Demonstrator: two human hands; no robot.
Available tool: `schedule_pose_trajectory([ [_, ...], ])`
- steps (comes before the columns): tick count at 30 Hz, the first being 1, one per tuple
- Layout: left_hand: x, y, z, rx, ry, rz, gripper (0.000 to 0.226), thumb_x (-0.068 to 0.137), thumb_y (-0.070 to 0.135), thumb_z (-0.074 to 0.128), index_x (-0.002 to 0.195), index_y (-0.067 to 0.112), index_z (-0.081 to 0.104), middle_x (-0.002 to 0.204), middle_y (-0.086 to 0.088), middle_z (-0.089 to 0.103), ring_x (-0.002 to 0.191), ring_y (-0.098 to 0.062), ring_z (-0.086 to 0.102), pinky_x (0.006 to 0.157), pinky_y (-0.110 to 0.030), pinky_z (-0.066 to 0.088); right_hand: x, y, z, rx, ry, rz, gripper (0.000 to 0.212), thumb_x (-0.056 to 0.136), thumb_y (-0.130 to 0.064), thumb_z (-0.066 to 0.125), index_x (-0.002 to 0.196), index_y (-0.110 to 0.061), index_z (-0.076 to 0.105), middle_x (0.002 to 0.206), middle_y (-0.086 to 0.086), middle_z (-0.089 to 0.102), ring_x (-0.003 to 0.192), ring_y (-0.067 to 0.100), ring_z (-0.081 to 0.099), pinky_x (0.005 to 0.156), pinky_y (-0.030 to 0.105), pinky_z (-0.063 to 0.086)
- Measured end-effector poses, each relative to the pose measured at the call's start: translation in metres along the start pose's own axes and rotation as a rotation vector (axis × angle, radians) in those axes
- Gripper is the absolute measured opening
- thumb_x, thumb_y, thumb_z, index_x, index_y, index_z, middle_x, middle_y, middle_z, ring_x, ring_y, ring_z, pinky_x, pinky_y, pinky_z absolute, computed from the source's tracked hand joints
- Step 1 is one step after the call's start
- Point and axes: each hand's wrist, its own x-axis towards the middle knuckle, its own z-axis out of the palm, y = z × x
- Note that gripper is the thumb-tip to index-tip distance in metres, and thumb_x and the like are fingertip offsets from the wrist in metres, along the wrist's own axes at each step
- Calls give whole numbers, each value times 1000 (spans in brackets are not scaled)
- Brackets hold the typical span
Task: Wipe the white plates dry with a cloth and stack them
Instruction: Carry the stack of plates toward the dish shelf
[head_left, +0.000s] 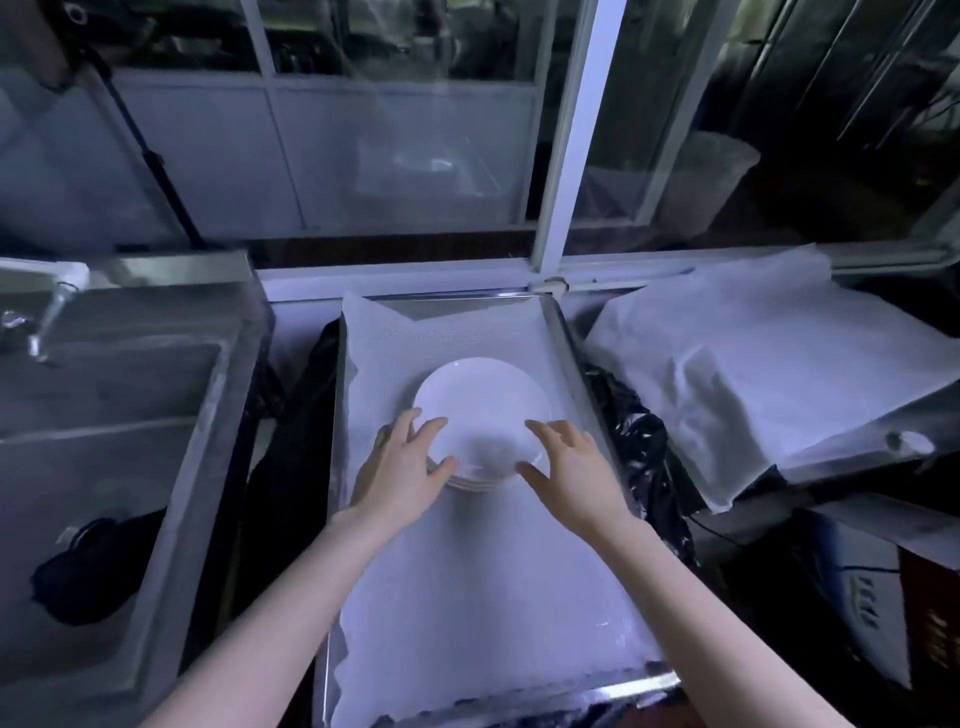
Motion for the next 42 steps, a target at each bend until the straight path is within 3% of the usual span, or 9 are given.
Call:
schedule_pose_trajectory([
  [5, 49, -5, 29, -132, -23, -189, 70, 91, 45, 62, 152, 33, 30, 158, -4, 17, 143, -28, 22, 113, -38, 28, 69, 34, 25, 115, -61, 29, 67, 96, -39, 59, 155, -27, 29, 154, 11, 30, 137, 31, 35, 108, 38, 35],
  [8, 70, -11, 41, -232, -8, -299, 79, 89, 43, 66, 155, 32, 24, 152, -9, 27, 140, -29, 28, 113, -40, 29, 96, 49, 39, 258, -98, 67, 75, 95, -38, 62, 157, -31, 21, 156, 15, 25, 142, 32, 31, 109, 41, 35],
  [13, 94, -23, 58, -309, 1, -383, 84, 85, 41, 71, 154, 33, 23, 150, -9, 38, 139, -28, 35, 110, -41, 34, 126, 64, 56, 485, -129, 173, 84, 88, -52, 65, 155, -44, 15, 146, 12, 41, 130, 30, 47, 98, 33, 38],
  [19, 95, -28, 65, -447, 63, -451, 89, 73, 45, 79, 139, 61, 22, 139, 16, 37, 121, -6, 38, 89, -29, 36, 134, 66, 63, 634, -155, 277, 91, 80, -56, 73, 151, -51, 17, 139, -4, 40, 127, 25, 51, 93, 30, 38],
  [24, 101, -26, 63, -647, 87, -555, 79, 60, 37, 88, 126, 53, 46, 115, 35, 58, 102, 13, 55, 68, -6, 44, 138, 61, 62, 675, -192, 306, 93, 78, -50, 77, 149, -51, 18, 136, 2, 41, 121, 27, 55, 100, 38, 45],
  [28, 105, -22, 60, -660, 98, -570, 66, 59, 28, 89, 100, 64, 51, 100, 38, 62, 89, 17, 59, 65, -14, 45, 140, 58, 61, 691, -169, 298, 93, 79, -38, 78, 153, -40, 21, 136, 7, 53, 128, 27, 48, 97, 32, 40],
  [32, 104, -17, 59, -681, 124, -572, 66, 64, 15, 89, 101, 57, 55, 98, 35, 66, 87, 18, 59, 60, -7, 44, 140, 57, 58, 758, -153, 279, 89, 79, -30, 81, 152, -33, 29, 135, 1, 55, 133, 23, 42, 106, 36, 40],
  [36, 96, -14, 54, -755, 127, -588, 66, 62, 17, 89, 98, 64, 60, 97, 34, 68, 85, 17, 62, 56, -2, 45, 129, 53, 56, 810, -77, 328, 94, 74, -30, 85, 152, -35, 32, 126, -8, 48, 124, 8, 41, 101, 22, 30],
  [42, 78, -1, 43, -885, 153, -573, 73, 51, 25, 89, 109, 60, 60, 103, 31, 69, 88, 12, 65, 59, -9, 51, 96, 42, 44, 951, 32, 411, 94, 65, -33, 89, 147, -25, 42, 139, 7, 52, 128, 21, 51, 111, 48, 40],
])
